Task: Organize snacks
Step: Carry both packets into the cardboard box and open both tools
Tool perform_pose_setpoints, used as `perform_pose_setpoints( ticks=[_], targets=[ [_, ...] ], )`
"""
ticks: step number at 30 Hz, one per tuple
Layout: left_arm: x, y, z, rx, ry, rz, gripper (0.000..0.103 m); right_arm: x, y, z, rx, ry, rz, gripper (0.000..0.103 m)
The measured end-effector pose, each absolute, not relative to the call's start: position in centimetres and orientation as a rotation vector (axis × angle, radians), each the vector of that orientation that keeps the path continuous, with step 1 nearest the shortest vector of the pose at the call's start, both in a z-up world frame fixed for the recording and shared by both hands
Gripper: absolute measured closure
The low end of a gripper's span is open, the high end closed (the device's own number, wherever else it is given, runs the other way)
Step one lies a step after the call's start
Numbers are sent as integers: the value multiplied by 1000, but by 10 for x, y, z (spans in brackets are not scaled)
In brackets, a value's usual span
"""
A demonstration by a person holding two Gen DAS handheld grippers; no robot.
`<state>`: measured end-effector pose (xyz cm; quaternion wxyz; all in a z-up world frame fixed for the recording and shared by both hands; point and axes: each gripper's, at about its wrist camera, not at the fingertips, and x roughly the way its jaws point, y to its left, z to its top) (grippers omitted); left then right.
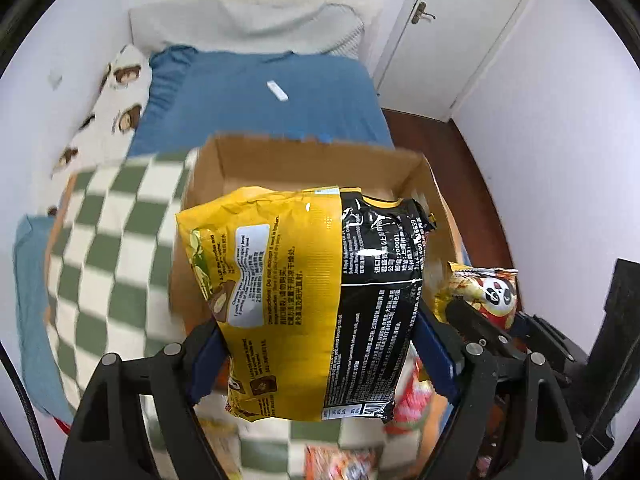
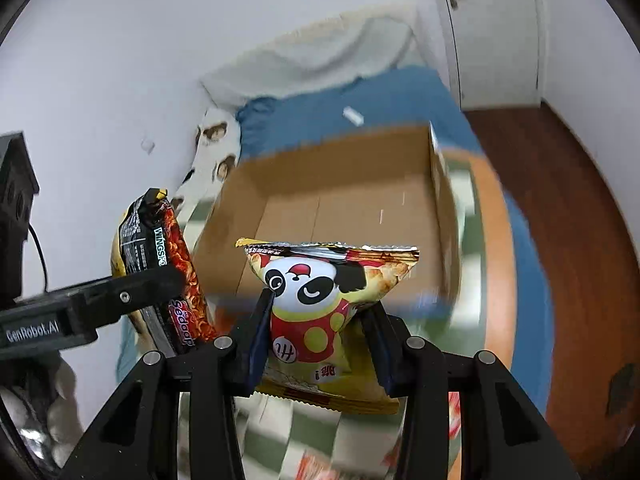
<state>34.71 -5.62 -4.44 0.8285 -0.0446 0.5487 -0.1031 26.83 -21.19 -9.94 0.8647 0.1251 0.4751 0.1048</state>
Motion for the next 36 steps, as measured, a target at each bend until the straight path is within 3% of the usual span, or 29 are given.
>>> perform_pose_setpoints(
  ticks=[5, 10, 16, 23, 25, 27, 29, 30, 36],
  targets=[
    [437, -63, -92, -72, 1299, -200, 21, 351, -217, -117, 275, 1010, 175, 58],
    [500, -61, -168, -74, 1467, -135, 21, 429, -217, -179, 300, 1135, 166, 58],
    [535, -64, -221, -62, 1565, -118, 21, 481, -215, -237, 292, 1240, 154, 57],
    [551, -71, -242, -42, 1621, -94, 20, 500, -215, -261, 275, 1284, 150, 57],
    [552, -73, -247, -41, 1645, -91, 20, 504, -213, -262, 272, 1298, 142, 51],
    [552, -74, -248, -27, 1639, -88, 18, 499, -212, -262, 282, 1315, 130, 17],
    [555, -75, -244, -2, 1616, -83, 12, 499, -213, -262, 270, 1330, 113, 9],
    [553, -75, -240, 6, 1604, -82, 8, 500, -212, -262, 270, 1337, 121, 8],
    [534, -69, -214, -15, 1565, -94, 7, 484, -208, -250, 218, 1355, 112, 8]
  ],
)
